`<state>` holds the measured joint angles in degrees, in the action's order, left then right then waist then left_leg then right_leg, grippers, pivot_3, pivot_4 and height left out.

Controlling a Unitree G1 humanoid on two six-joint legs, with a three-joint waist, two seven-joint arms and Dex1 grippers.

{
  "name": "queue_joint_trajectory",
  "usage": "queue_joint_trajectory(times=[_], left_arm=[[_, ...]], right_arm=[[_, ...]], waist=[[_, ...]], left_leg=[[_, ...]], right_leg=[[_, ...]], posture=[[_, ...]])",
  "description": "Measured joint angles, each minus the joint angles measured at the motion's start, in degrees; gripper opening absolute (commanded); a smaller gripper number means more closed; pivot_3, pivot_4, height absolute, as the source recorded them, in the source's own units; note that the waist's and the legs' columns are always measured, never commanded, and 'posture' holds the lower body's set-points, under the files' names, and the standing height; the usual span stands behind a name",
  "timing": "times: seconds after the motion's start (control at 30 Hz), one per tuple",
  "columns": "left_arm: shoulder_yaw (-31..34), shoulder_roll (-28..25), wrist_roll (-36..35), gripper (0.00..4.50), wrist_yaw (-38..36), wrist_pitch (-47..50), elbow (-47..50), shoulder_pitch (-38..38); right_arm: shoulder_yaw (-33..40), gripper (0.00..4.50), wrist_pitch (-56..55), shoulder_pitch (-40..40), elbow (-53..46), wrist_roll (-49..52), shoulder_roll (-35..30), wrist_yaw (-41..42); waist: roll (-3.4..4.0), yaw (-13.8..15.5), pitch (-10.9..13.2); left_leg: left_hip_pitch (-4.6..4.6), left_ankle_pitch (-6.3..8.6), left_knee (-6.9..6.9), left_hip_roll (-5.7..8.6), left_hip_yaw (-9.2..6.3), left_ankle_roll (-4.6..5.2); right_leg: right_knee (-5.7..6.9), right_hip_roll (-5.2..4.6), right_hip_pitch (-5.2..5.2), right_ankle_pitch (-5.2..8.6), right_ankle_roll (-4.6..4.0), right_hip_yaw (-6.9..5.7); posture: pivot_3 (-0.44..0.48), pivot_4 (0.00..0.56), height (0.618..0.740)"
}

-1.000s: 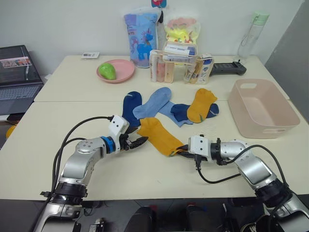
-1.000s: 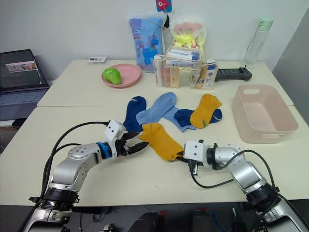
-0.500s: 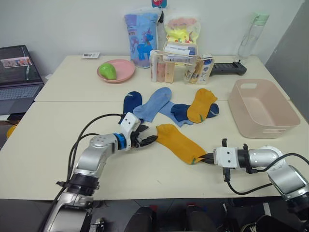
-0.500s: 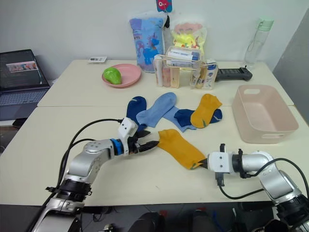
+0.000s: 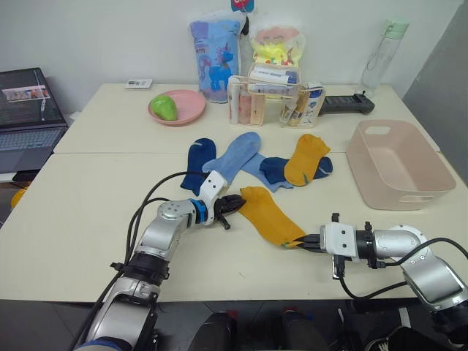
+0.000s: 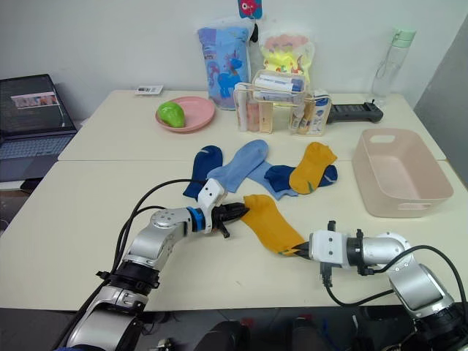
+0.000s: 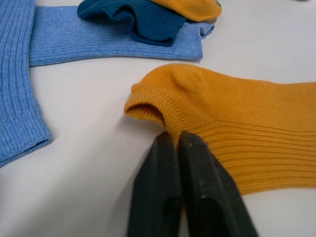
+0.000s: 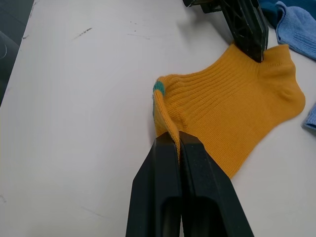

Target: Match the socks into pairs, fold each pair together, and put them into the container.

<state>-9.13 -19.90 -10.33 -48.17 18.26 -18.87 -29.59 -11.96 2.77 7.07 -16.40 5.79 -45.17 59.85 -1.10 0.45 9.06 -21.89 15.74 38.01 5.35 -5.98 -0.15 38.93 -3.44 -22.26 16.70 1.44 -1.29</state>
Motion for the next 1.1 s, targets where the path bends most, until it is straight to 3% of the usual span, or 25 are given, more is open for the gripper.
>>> queue_joint_trajectory(times=[0.37, 0.67, 0.87, 1.1], left_arm=[[1.8, -1.1, -1.6, 0.02, 0.0, 2.8, 3.4, 2.2], [7.4, -5.1, -13.0, 0.02, 1.0, 19.9, 27.4, 15.4], [11.8, -6.3, -17.6, 0.02, 5.3, 24.6, 41.7, 25.2], [12.2, -6.3, -19.1, 0.02, 7.7, 24.6, 48.1, 34.9]], right_arm=[[0.4, 0.0, -1.8, 0.7, 2.6, -1.7, 0.3, -1.7], [1.0, 0.0, -11.3, 12.5, 19.7, -6.7, 1.7, -3.0], [-1.9, 0.0, -16.2, 21.3, 29.4, -7.8, 9.8, -2.6], [-5.4, 0.0, -18.9, 30.0, 39.5, -9.2, 17.9, -2.3]], waist=[[0.0, -0.3, 0.0], [0.02, -0.6, 0.0], [0.04, -0.7, 0.0], [0.07, -0.5, 0.0]], left_leg=[[0.0, 0.0, -0.01, -0.01, 0.0, 0.0], [0.04, 0.0, -0.04, -0.03, 0.04, 0.0], [0.06, 0.0, -0.06, -0.06, 0.09, -0.01], [0.09, 0.0, -0.05, -0.05, 0.12, 0.0]], right_leg=[[0.01, 0.0, -0.02, 0.0, 0.0, 0.01], [0.02, 0.01, -0.02, 0.0, -0.01, 0.05], [0.01, 0.03, -0.02, 0.0, -0.02, 0.09], [0.01, 0.04, -0.02, -0.02, -0.06, 0.13]], posture=[[0.0, 0.15, 0.74], [0.0, 0.15, 0.74], [0.0, 0.15, 0.74], [0.0, 0.15, 0.74]])
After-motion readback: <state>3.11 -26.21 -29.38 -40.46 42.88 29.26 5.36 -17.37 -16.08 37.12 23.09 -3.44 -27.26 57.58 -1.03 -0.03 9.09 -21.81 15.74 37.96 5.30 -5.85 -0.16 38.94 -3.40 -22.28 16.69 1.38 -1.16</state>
